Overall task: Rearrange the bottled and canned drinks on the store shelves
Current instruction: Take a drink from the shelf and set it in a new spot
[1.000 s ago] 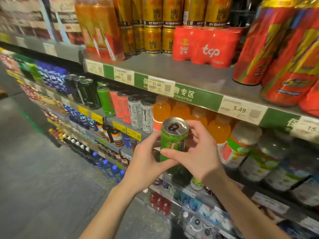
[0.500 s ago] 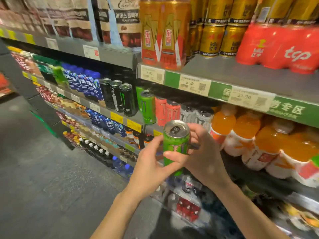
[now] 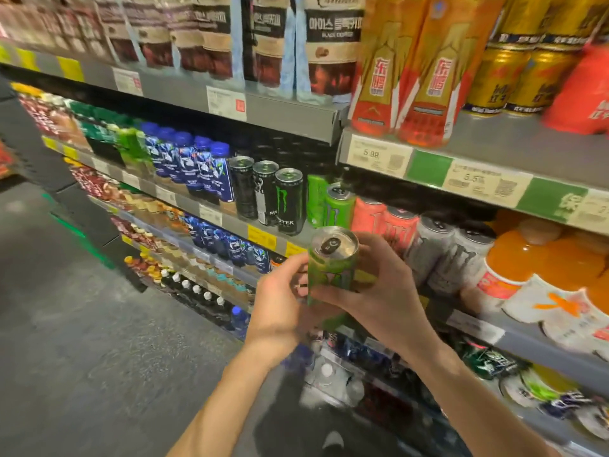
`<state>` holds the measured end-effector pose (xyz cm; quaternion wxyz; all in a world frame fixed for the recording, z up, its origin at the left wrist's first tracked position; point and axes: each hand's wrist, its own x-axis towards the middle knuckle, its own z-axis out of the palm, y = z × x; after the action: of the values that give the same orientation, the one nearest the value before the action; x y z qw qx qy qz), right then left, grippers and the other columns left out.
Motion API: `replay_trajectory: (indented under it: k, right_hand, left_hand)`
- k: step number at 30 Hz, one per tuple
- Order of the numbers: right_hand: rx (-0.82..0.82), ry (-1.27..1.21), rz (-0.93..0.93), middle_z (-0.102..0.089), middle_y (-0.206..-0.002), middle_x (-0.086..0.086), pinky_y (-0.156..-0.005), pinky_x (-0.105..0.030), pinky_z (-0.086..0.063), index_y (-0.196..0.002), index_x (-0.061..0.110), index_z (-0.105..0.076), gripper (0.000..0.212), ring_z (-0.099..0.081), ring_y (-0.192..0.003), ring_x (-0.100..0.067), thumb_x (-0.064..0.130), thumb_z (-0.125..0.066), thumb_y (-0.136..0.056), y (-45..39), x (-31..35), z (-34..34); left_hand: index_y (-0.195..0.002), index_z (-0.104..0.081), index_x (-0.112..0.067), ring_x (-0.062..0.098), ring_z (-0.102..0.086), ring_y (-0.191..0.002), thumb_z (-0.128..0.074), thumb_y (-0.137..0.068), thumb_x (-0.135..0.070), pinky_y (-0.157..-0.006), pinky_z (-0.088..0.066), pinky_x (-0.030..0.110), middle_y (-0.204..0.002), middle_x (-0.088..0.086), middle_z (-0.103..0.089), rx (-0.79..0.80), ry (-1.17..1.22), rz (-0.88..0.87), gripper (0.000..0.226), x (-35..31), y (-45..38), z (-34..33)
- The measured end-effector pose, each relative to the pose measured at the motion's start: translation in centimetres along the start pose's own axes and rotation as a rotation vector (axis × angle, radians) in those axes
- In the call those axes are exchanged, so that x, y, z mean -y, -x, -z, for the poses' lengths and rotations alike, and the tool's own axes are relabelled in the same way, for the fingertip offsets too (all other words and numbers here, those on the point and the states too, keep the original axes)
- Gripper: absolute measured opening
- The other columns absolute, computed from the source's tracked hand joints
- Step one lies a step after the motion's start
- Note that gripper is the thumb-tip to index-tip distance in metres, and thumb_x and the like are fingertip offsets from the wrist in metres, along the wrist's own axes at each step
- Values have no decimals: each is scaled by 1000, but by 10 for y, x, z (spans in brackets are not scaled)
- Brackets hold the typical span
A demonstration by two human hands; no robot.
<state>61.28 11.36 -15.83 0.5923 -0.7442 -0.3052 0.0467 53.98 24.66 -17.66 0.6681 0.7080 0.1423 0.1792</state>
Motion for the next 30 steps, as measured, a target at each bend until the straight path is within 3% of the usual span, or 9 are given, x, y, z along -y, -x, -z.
replay_trajectory:
  k: [2, 5, 7, 10, 14, 19, 24, 27, 30]
  right_hand:
    - [53, -17, 11, -73, -109, 12, -91, -40, -58, -121, 23, -59, 68, -70, -103, -8, 31, -95, -64, -15, -3, -3]
    - [78, -28, 42, -71, -117, 8, -94, -45, -56, -127, 19, -57, 68, -69, -108, -15, 27, -92, -70, -37, -11, -5]
    - [73, -18, 45, -69, -120, 12, -96, -43, -56, -131, 20, -55, 71, -67, -112, -11, 19, -92, -70, -52, -18, -7]
    - [89, 11, 35, -66, -123, 19, -97, -39, -56, -135, 30, -52, 79, -63, -116, -4, 18, -93, -68, -70, -25, -10]
    - [103, 28, 67, -66, -120, 22, -96, -34, -57, -128, 46, -55, 78, -63, -116, -4, 15, -93, -67, -91, -27, -18]
    - [67, 73, 122, -69, -114, 13, -88, -33, -60, -120, 27, -67, 62, -67, -110, -12, 11, -93, -66, -107, -26, -31]
    - [-44, 215, 216, -68, -114, 12, -86, -30, -58, -118, 20, -68, 62, -67, -107, -11, 13, -95, -62, -118, -22, -44]
    - [-146, 311, 256, -69, -109, 12, -85, -21, -54, -114, 17, -68, 59, -67, -101, -6, 10, -93, -61, -123, -18, -50]
    - [-222, 438, 241, -68, -107, 10, -85, -17, -52, -113, 16, -70, 57, -66, -97, -3, 17, -95, -61, -130, -16, -54]
  left_hand:
    - [-96, -72, -15, 17, -63, -74, -71, -59, 33, -65, -56, 27, -85, 13, -73, -13, -5, -14, 60, 2, -17, 10]
    - [-102, -75, -16, 33, -73, -90, -86, -56, 13, -80, -60, 46, -96, 14, -76, -2, 20, -15, 56, 4, -41, 20]
    - [-100, -77, -15, 36, -72, -92, -87, -58, 7, -81, -61, 53, -99, 19, -75, 14, 107, 65, 48, 1, -57, 23]
    - [-102, -72, -8, 26, -63, -85, -80, -65, 21, -80, -61, 39, -95, 26, -71, 53, 48, 83, 48, 7, -77, 28]
    - [-101, -74, -25, 25, -72, -95, -92, -52, -12, -85, -61, 39, -96, -1, -77, 67, -71, 19, 54, 9, -97, 39]
    - [-104, -69, -18, -1, -68, -77, -90, -61, 6, -68, -52, 15, -88, -9, -77, 93, -136, -19, 53, 14, -112, 55]
    - [-107, -66, -20, 4, -69, -87, -92, -67, -11, -74, -55, 22, -96, -9, -73, 197, -215, -135, 49, 18, -134, 71]
    - [-114, -59, -32, 0, -63, -101, -91, -64, -36, -81, -50, 15, -108, -10, -65, 198, -294, -261, 59, 21, -142, 79]
    - [-119, -54, -33, -10, -55, -109, -93, -65, -31, -87, -44, 6, -115, -14, -56, 183, -341, -312, 67, 26, -152, 92]
